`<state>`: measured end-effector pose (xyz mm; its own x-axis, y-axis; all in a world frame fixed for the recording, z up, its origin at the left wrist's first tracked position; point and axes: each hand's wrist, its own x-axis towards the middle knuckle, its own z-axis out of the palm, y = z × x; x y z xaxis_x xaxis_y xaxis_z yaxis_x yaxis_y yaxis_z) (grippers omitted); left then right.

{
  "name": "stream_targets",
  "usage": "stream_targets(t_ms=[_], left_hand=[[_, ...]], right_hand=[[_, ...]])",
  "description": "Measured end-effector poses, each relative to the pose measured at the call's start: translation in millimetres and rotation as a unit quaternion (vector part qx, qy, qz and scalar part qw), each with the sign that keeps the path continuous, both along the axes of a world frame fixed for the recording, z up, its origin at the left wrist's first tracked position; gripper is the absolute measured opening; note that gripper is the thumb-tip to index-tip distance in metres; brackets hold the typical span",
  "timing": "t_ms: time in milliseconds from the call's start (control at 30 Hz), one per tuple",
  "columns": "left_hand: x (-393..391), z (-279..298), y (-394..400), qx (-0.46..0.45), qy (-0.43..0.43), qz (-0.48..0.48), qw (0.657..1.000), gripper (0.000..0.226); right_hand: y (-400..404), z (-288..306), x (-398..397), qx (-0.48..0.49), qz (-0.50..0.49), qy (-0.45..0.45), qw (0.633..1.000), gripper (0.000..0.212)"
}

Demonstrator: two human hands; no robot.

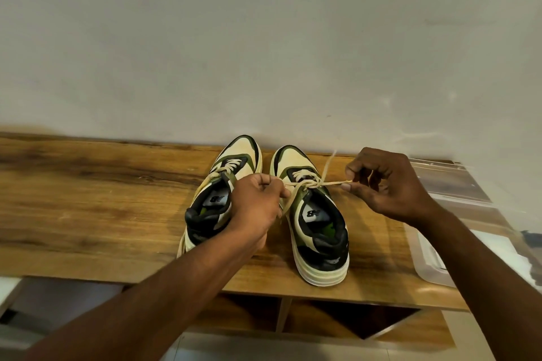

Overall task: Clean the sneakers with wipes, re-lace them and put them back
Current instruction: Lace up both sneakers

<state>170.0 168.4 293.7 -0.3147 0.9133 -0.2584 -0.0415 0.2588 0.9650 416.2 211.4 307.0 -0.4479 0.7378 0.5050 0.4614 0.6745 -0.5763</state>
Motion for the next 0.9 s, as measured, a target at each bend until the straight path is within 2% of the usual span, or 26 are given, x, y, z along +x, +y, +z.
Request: stream_targets(t_ms=[300, 500, 900], left_hand=[[-2, -4, -3, -0.024, 0.024, -0.016, 0.999, 0.011], [1, -4, -5, -0.020, 0.004, -0.035, 0.999, 0.011], [2, -11, -2, -0.033, 0.036, -0.046, 0.998, 0.018]], right_hand=[[0, -2, 13, -0.014, -0.011, 0.006, 1.000, 0.015], [0, -3, 19, -0.041, -0.041, 0.021, 0.998, 0.014], [-3, -3, 26, -0.040, -0.029, 0.018, 0.999, 0.016]])
